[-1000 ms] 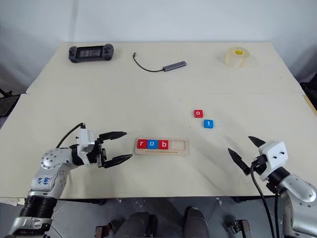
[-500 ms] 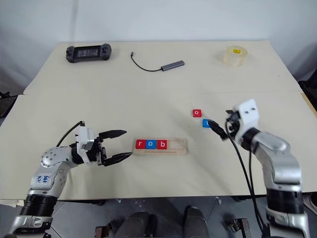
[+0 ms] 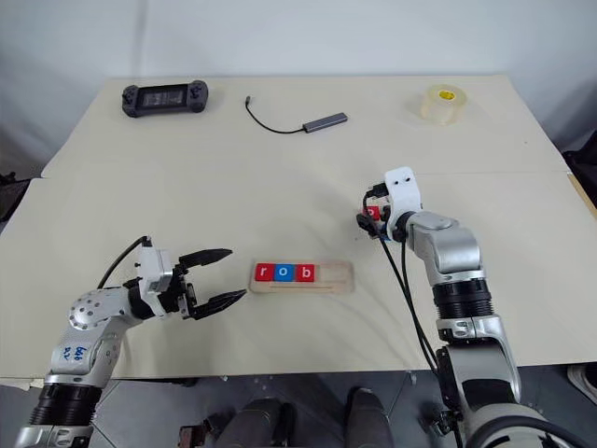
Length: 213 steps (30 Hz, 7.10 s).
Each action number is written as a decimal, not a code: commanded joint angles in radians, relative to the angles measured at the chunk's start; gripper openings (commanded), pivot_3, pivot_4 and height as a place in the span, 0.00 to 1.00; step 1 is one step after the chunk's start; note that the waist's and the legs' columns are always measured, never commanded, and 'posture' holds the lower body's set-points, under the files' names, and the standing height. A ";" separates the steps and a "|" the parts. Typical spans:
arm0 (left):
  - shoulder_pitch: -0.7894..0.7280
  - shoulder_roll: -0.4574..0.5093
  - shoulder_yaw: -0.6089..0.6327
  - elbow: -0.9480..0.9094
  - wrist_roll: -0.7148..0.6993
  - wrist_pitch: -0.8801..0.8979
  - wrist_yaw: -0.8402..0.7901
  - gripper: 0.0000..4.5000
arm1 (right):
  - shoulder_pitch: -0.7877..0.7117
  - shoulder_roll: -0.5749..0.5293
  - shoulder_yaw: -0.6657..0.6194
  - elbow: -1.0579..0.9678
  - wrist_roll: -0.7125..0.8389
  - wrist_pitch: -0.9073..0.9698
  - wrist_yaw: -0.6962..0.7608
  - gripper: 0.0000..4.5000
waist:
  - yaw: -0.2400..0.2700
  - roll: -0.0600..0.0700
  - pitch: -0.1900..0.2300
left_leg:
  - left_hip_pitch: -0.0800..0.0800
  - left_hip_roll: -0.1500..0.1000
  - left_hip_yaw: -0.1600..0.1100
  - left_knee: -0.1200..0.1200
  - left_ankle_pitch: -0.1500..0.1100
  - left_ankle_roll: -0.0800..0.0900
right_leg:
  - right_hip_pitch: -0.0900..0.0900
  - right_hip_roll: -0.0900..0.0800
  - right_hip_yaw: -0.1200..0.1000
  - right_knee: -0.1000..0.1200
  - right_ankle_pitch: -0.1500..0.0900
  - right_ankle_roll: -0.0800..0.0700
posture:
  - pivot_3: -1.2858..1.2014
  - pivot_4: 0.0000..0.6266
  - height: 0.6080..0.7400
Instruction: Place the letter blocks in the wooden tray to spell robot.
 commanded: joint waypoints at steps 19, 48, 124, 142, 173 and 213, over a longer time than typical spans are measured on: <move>-0.041 0.001 -0.003 -0.012 -0.003 -0.010 -0.009 1.00 | -0.014 -0.002 -0.042 -0.142 0.016 0.092 -0.001 0.32 | -0.017 0.000 0.000 | 0.000 0.000 0.000 0.000 0.000 0.000 | 0.000 0.000 0.000 0.001 0.000 0.000 | 0.52 0.24 1.00; -0.052 0.005 -0.002 0.013 -0.003 -0.005 -0.032 1.00 | 0.218 -0.171 -0.191 -0.630 0.132 0.463 0.026 0.84 | -0.011 0.000 0.000 | 0.000 0.000 0.000 -0.002 0.000 0.000 | 0.000 0.000 0.000 -0.001 0.000 0.000 | 0.52 0.24 1.00; -0.096 0.020 -0.024 -0.003 -0.024 -0.022 -0.155 1.00 | 0.452 -0.581 0.004 -0.375 0.095 -0.513 0.866 0.99 | 0.005 -0.002 0.001 | 0.002 0.000 0.005 -0.002 0.000 0.002 | 0.002 0.000 0.002 -0.004 0.001 0.001 | 0.52 0.24 1.00; -0.009 0.053 -0.001 -0.110 -0.040 0.013 -0.117 1.00 | 0.124 -0.474 0.222 0.227 -0.074 -0.938 1.152 0.34 | 0.008 -0.002 0.001 | 0.000 0.001 0.000 0.001 0.000 0.001 | 0.004 0.000 -0.001 -0.006 0.001 0.001 | 0.52 0.24 1.00; 0.018 0.047 -0.005 -0.130 -0.036 0.011 -0.051 1.00 | 0.066 -0.289 0.350 -0.255 -0.058 -0.417 0.964 0.40 | 0.007 -0.001 0.001 | -0.001 0.000 -0.002 0.002 -0.001 0.000 | 0.003 0.000 -0.002 -0.004 0.000 0.001 | 0.52 0.24 1.00; 0.008 0.046 -0.005 -0.123 -0.031 0.009 -0.038 1.00 | 0.153 -0.316 0.322 -0.367 -0.028 -0.285 0.828 0.01 | 0.010 -0.001 0.001 | -0.001 0.000 -0.002 0.002 -0.001 0.000 | 0.003 0.000 -0.002 -0.004 0.000 0.001 | 0.52 0.24 1.00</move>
